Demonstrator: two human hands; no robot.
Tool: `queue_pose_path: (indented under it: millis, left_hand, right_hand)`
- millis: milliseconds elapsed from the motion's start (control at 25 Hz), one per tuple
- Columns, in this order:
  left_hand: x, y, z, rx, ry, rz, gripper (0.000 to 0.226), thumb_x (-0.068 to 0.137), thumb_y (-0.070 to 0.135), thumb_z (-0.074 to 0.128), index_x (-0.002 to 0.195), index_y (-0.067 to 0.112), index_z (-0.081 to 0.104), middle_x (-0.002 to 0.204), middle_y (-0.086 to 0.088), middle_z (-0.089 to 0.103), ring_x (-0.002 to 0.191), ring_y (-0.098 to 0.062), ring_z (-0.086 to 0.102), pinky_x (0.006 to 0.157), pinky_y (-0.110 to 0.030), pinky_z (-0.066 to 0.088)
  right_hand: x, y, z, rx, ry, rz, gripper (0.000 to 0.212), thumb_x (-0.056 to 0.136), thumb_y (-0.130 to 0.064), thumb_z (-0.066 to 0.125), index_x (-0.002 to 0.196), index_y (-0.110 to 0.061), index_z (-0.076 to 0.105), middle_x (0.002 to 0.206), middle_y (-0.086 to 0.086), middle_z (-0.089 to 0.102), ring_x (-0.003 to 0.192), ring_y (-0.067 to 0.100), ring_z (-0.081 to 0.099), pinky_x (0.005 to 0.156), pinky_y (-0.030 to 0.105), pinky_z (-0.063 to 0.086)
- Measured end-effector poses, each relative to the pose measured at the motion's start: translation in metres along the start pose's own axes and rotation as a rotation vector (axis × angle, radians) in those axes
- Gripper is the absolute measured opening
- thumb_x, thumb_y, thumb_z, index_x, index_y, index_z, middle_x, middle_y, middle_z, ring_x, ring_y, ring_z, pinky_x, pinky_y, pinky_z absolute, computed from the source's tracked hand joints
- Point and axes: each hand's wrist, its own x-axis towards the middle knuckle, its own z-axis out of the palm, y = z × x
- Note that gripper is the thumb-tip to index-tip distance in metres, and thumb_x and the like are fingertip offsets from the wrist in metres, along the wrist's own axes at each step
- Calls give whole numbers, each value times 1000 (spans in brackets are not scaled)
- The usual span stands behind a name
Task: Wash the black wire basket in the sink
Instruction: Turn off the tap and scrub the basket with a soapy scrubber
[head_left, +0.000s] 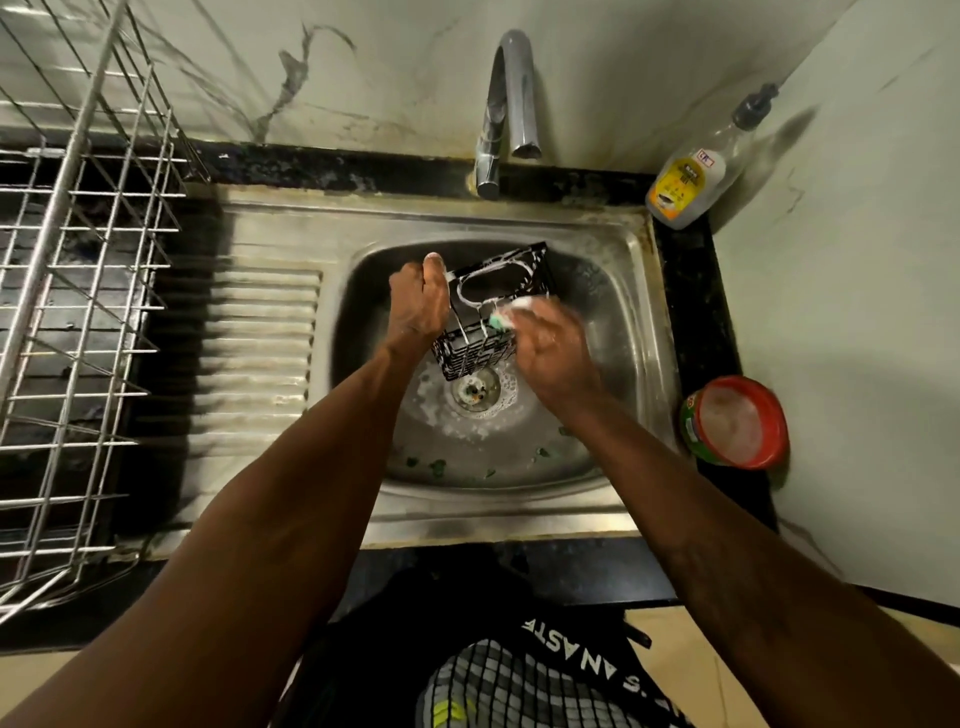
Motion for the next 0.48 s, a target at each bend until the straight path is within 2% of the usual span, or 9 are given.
queue_pose_path:
  millis: [80, 160, 240, 320, 400, 480]
  left_hand:
    - [-2, 3, -1, 18, -6, 19, 42, 106, 24, 42, 73, 2, 56, 65, -3, 46, 60, -13, 40, 56, -19, 34]
    - [-1, 2, 0, 78, -41, 31, 44, 107, 27, 38, 83, -3, 61, 76, -9, 51, 71, -18, 44, 71, -32, 37]
    - [1, 0, 1, 42, -34, 25, 48, 104, 30, 40, 73, -2, 59, 74, -16, 54, 73, -26, 47, 72, -38, 38]
    - [-4, 0, 3, 14, -18, 54, 47, 100, 33, 42, 64, 5, 51, 67, -20, 53, 68, -32, 48, 69, -43, 41]
    - [-5, 0, 3, 19, -11, 65, 46, 99, 35, 40, 65, 5, 49, 68, -22, 56, 68, -35, 49, 66, -40, 38]
    - [-6, 5, 1, 10, -23, 42, 51, 99, 36, 36, 74, -3, 57, 84, -30, 64, 78, -38, 56, 70, -37, 39]
  right_hand:
    - [21, -8, 0, 8, 46, 117, 35, 93, -5, 42, 105, 4, 74, 96, 20, 62, 83, 18, 55, 68, 38, 57]
    - [7, -8, -2, 20, 61, 152, 37, 93, -10, 42, 105, 4, 73, 97, 21, 63, 84, 25, 59, 70, 41, 59]
    - [-15, -3, -7, -35, 78, 80, 32, 93, -3, 45, 106, 4, 73, 97, 19, 64, 83, 25, 60, 73, 39, 59]
    - [-1, 13, -15, -119, 129, 139, 28, 89, 8, 52, 105, 3, 74, 95, 17, 65, 80, 22, 59, 75, 27, 54]
    - [22, 21, -20, -194, 166, 197, 31, 82, 13, 54, 103, 2, 75, 92, 17, 67, 81, 27, 61, 76, 28, 52]
    - [6, 21, -22, -196, 146, 172, 32, 83, 4, 50, 103, 1, 76, 94, 17, 69, 85, 28, 62, 80, 29, 50]
